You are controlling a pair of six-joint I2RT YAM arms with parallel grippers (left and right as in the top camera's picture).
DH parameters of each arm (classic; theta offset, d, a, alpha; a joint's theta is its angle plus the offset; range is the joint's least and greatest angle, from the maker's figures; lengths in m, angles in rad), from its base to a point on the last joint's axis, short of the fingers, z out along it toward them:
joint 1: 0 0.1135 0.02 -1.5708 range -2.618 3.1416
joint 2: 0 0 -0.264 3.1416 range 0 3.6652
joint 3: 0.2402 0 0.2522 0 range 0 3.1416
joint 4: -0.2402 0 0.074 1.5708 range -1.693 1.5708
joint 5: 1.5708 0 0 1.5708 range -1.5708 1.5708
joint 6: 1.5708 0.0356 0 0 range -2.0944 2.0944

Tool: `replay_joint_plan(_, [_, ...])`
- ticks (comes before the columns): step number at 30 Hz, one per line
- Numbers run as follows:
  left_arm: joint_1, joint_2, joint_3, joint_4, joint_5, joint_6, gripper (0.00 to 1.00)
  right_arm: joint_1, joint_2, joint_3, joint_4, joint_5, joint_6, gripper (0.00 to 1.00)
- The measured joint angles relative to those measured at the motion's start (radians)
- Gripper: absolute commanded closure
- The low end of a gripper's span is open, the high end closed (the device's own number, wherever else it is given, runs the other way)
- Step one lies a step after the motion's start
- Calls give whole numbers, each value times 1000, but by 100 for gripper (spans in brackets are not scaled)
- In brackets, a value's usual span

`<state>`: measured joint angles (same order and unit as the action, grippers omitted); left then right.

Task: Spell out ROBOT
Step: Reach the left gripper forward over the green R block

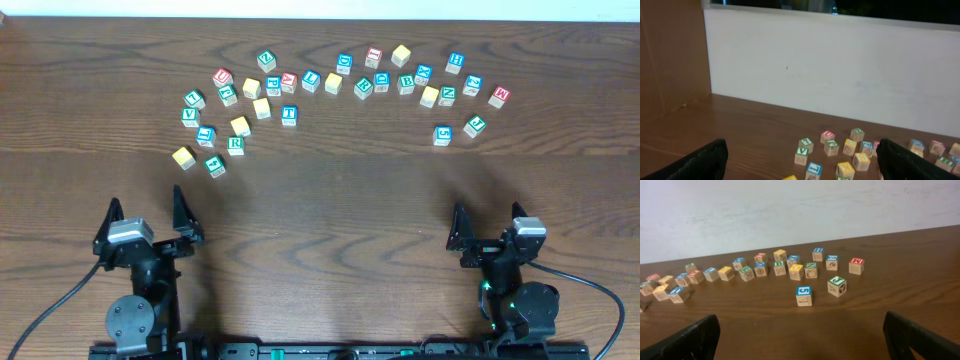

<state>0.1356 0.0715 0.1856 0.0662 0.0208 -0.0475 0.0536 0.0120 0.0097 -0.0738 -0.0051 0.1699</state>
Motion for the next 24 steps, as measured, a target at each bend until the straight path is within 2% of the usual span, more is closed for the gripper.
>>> replay_joint_plan(13, [0,222,171,-21,4,0,7,0,0,0,0,0,0,1])
replay_joint_plan(24, [0,440,395,-234,7,0,7,0,0,0,0,0,0,1])
